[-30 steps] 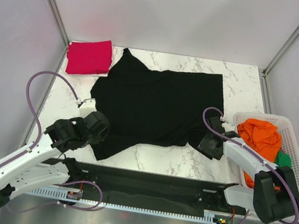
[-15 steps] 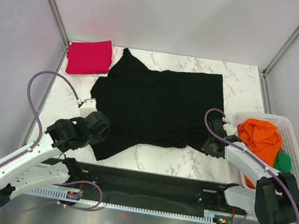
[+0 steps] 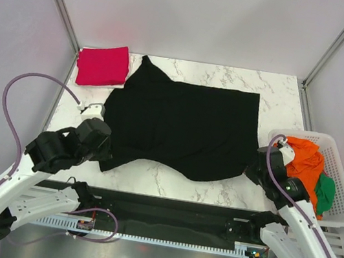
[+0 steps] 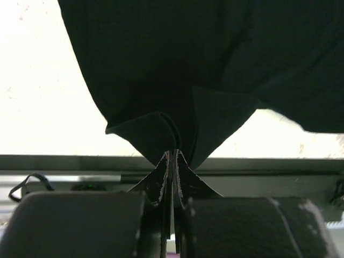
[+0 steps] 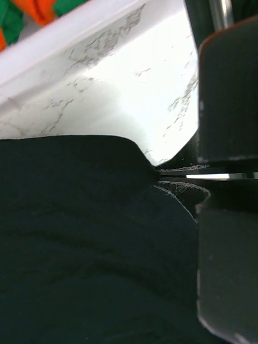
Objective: Fold and stack the t-shirts
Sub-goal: Fold the tshirt
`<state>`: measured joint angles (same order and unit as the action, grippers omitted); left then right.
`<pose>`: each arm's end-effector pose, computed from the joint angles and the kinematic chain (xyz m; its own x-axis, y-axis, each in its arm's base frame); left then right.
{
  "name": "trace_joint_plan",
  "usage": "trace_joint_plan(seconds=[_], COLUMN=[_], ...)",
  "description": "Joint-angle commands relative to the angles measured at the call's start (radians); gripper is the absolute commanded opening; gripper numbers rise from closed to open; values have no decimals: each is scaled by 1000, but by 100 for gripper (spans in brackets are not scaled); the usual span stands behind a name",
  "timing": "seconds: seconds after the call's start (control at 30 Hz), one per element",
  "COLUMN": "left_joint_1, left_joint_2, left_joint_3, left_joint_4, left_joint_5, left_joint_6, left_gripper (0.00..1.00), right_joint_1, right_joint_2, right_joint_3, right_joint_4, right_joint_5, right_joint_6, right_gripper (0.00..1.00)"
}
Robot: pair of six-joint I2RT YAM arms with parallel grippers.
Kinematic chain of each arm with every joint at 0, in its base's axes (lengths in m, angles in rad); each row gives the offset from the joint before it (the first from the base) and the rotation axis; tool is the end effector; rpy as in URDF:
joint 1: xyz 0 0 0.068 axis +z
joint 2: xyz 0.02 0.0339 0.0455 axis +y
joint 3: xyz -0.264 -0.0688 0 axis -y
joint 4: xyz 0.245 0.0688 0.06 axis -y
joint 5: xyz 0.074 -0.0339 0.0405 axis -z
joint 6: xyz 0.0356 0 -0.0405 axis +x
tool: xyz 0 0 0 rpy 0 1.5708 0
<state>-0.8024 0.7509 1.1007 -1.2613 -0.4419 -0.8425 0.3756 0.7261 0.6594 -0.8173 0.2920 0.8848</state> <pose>0.0816 -0.0625 0.3500 -0.7148 -0.2311 -0.6600 -0.0985 0.9677 -0.2322 0.1336 0.0417 0.2487 -0.5961 0.5615 -0.5739 0.4417 0.8262 0.3496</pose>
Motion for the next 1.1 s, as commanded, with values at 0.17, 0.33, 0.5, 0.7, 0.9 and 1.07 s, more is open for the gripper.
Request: trace_joint_plan(seconds=[0.17, 0.33, 0.5, 0.7, 0.9, 1.07], left_joint_1=[5, 6, 41, 134, 222, 285], left_joint_2=[71, 187, 347, 530, 679, 826], left_joint_3=[33, -2, 105, 266, 366, 479], left_joint_4=[-95, 51, 135, 281, 407, 438], left_joint_5=[54, 6, -80, -86, -95, -70], left_joint_6=[112, 238, 440, 715, 930, 977], left_gripper=[2, 2, 2, 2, 2, 2], right_joint_1=[-1, -3, -9, -78, -193, -211], right_joint_2=[-96, 39, 174, 376, 510, 636], right_joint_3=[63, 156, 252, 365, 427, 466], right_joint_4=[-166, -100, -37, 23, 98, 151], right_joint_5=[27, 42, 82, 68, -13, -28], right_joint_6=[2, -56, -101, -150, -193, -201], right_gripper=[0, 0, 0, 0, 0, 0])
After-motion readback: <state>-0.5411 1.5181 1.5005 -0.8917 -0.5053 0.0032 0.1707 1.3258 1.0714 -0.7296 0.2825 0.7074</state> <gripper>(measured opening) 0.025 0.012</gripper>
